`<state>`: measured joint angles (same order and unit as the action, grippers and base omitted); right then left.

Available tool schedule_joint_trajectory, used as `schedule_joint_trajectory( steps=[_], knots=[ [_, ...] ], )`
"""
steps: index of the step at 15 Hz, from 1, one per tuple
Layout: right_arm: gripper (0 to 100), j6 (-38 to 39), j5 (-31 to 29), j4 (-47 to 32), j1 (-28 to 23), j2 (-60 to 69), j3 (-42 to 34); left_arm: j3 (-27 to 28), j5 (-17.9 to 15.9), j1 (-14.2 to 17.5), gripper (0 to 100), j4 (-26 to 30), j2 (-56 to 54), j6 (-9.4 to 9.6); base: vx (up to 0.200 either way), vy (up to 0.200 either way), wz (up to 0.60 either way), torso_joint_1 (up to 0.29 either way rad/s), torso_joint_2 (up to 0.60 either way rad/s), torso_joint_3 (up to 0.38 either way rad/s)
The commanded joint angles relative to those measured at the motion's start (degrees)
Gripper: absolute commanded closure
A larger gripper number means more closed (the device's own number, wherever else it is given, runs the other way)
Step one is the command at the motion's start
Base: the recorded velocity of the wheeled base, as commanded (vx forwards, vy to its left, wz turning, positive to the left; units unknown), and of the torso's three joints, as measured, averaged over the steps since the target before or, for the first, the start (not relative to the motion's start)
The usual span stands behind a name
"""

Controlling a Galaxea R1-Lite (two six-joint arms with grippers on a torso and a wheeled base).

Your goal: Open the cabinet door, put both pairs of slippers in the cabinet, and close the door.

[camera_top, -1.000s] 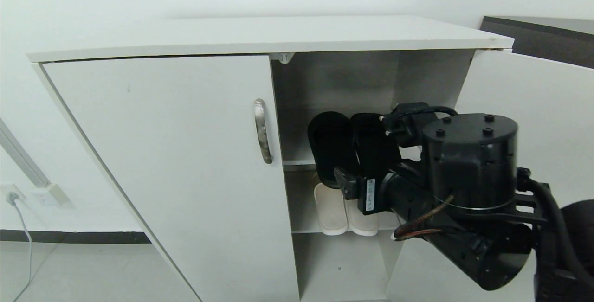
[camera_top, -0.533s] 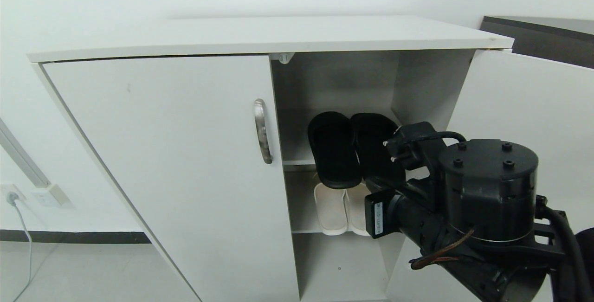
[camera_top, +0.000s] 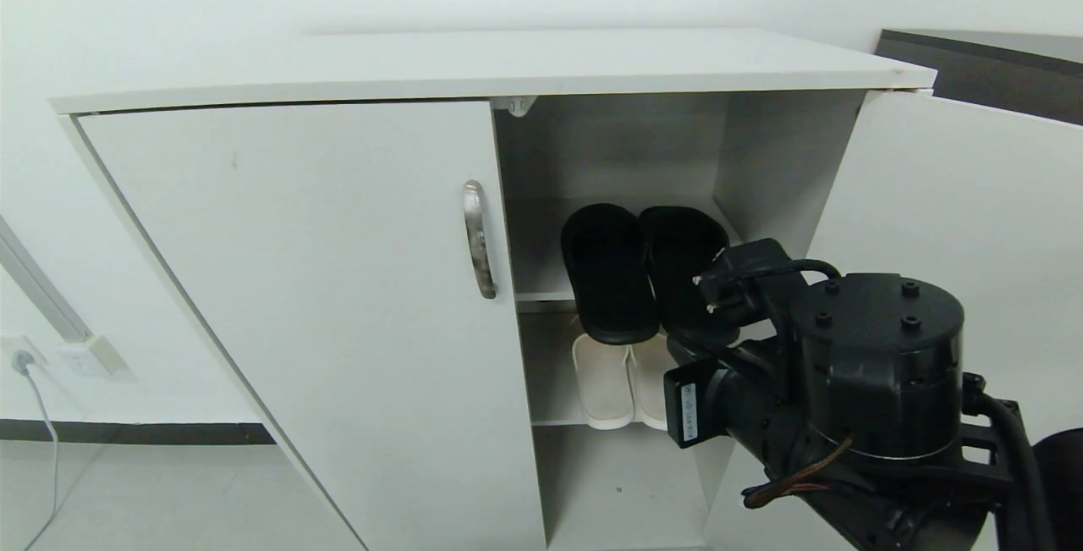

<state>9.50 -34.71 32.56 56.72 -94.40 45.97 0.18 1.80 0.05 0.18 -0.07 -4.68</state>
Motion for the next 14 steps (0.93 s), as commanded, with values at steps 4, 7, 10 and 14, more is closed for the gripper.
schedule_joint_trajectory(
  steps=[4,7,10,14],
  knots=[
    [100,0.08,0.08,0.05,0.14,-0.25,-0.18,-0.01,-0.05,-0.05,100,-0.01,0.07,0.02,-0.200,0.000,0.00,0.002,0.00,-0.001],
    [100,0.17,0.08,0.05,0.05,-0.34,-0.27,-0.01,-0.05,-0.05,100,-0.01,0.07,-0.06,-0.200,0.000,0.00,0.004,0.00,0.002],
    [100,0.44,0.17,0.05,-0.03,-0.52,-0.44,-0.01,-0.05,-0.05,100,-0.01,0.07,-0.06,-0.200,0.000,0.00,0.001,0.00,0.007],
    [100,1.05,0.25,0.05,-1.09,-2.19,-0.88,-0.01,-0.05,-0.05,100,-0.01,0.07,-0.15,-0.200,0.000,0.00,0.004,0.00,0.004]
  ],
)
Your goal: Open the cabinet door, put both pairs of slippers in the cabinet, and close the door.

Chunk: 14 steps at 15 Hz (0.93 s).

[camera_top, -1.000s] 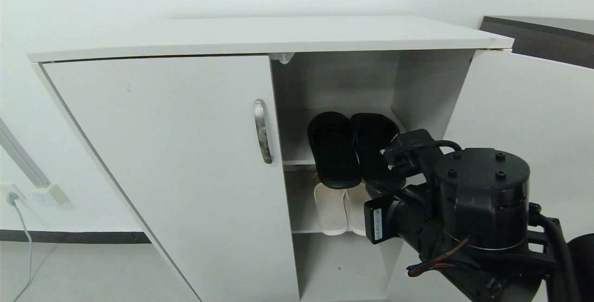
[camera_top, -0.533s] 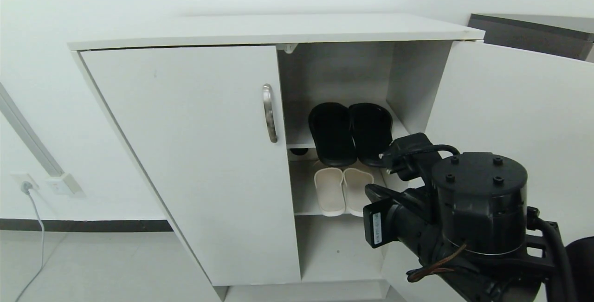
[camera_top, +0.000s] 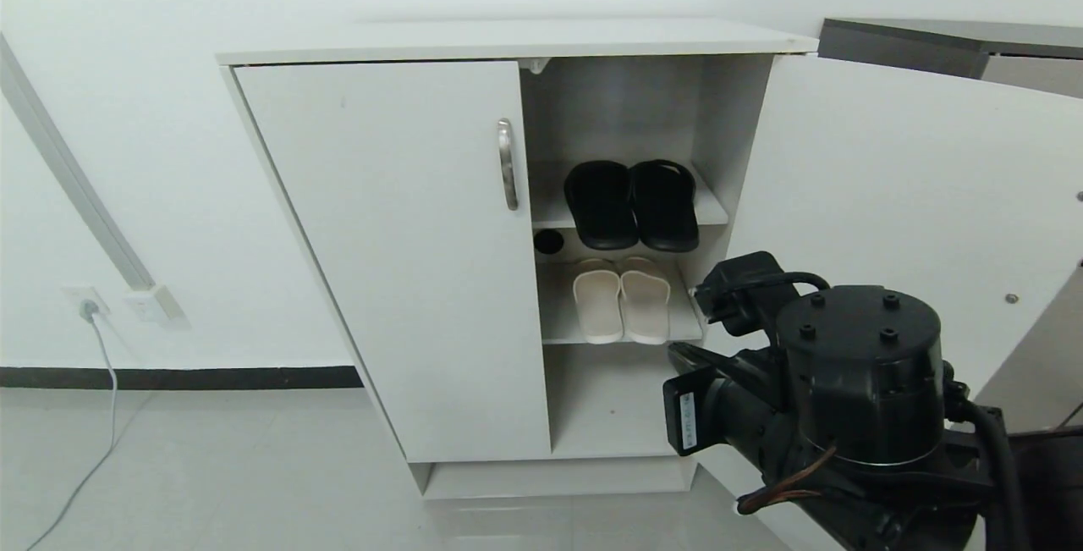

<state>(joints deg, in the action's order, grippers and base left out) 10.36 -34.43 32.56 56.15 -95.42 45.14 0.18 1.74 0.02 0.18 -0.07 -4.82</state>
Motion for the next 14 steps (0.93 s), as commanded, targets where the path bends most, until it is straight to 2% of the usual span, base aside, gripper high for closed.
schedule_joint_trajectory(
  steps=[1,6,14],
  knots=[
    [100,0.27,0.06,0.05,-0.95,-1.62,0.03,-0.01,0.01,0.06,100,-0.01,0.07,-0.02,-0.200,0.000,0.00,0.002,0.01,0.002],
    [100,-0.25,-0.20,0.05,-3.24,-3.11,-0.76,-0.01,0.01,-0.02,100,-0.01,0.07,-0.02,-0.200,0.000,0.00,0.002,0.00,0.003],
    [100,-0.34,-0.38,0.05,-3.33,-3.46,-1.37,-0.01,0.01,0.06,100,-0.01,0.07,-0.02,0.000,0.000,0.00,0.000,0.00,0.000]
  ],
)
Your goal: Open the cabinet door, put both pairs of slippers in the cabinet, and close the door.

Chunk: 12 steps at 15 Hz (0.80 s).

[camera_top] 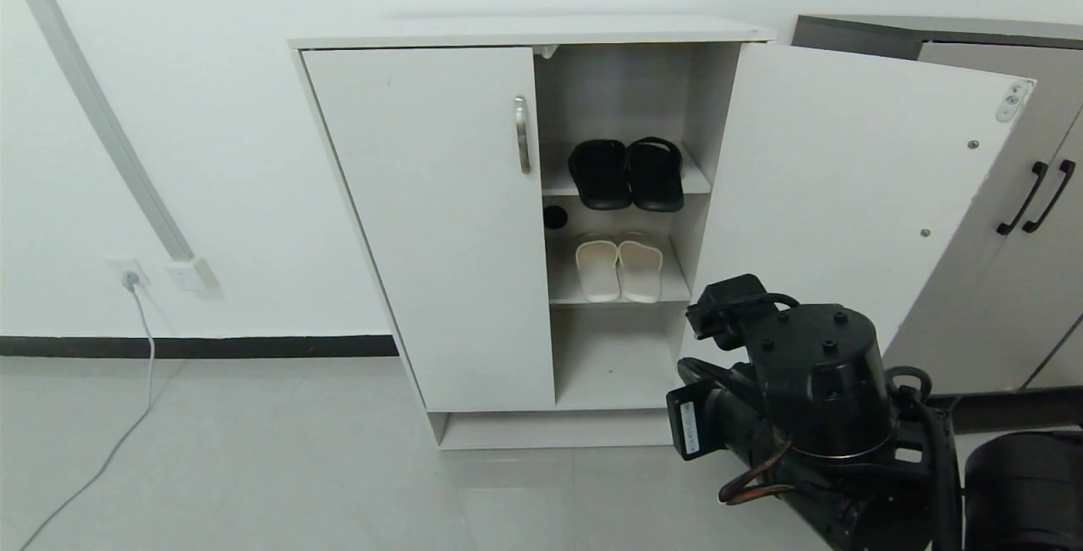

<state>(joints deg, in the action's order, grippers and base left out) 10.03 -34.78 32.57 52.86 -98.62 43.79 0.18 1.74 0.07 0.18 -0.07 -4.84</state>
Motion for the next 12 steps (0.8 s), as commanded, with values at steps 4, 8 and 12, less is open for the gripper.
schedule_joint_trajectory(
  steps=[4,8,12],
  knots=[
    [100,0.07,0.15,0.03,-0.04,-0.43,-0.02,-0.01,0.01,-0.07,100,-0.01,0.07,0.01,0.000,0.000,0.00,0.000,0.00,0.000],
    [100,0.16,0.24,0.03,-0.04,-0.87,-0.11,-0.01,0.01,0.01,100,-0.01,0.07,0.01,0.000,0.000,0.00,0.000,0.00,0.000],
    [100,0.16,0.24,0.03,-0.04,-1.05,-0.11,-0.01,0.01,0.01,100,-0.01,0.07,0.01,0.000,0.000,0.00,0.003,-0.12,-0.211]
  ],
)
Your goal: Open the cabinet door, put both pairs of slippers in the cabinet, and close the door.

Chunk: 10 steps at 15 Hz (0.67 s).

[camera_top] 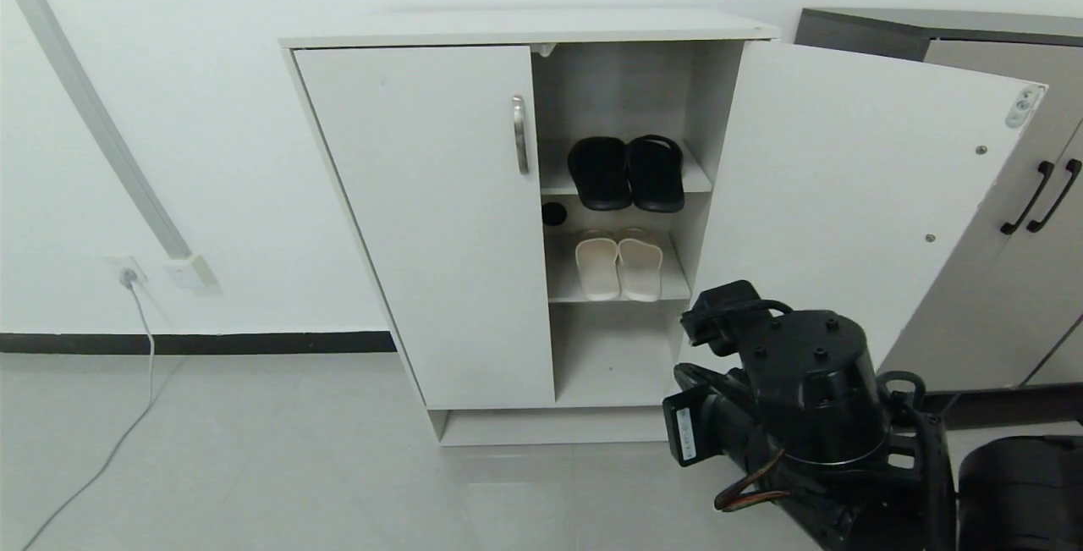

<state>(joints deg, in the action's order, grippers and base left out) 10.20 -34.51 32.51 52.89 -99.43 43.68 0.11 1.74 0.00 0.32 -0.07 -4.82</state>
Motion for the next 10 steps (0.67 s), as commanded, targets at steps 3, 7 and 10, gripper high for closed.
schedule_joint_trajectory(
  steps=[3,7,10],
  knots=[
    [100,0.08,-0.03,0.10,-0.07,-0.24,-0.09,0.07,0.01,0.09,100,-0.14,0.07,-0.02,0.000,0.000,0.00,0.051,-0.47,-0.372],
    [100,0.08,-0.03,0.10,-0.16,-0.24,-0.09,0.07,0.01,0.09,100,-0.14,0.07,-0.02,0.000,0.000,0.00,0.089,-0.48,-0.350],
    [100,0.08,-0.03,0.10,-0.16,-0.24,-0.17,0.07,0.01,0.00,100,-0.14,0.07,-0.02,0.000,0.000,0.00,0.137,-0.46,-0.331]
  ],
)
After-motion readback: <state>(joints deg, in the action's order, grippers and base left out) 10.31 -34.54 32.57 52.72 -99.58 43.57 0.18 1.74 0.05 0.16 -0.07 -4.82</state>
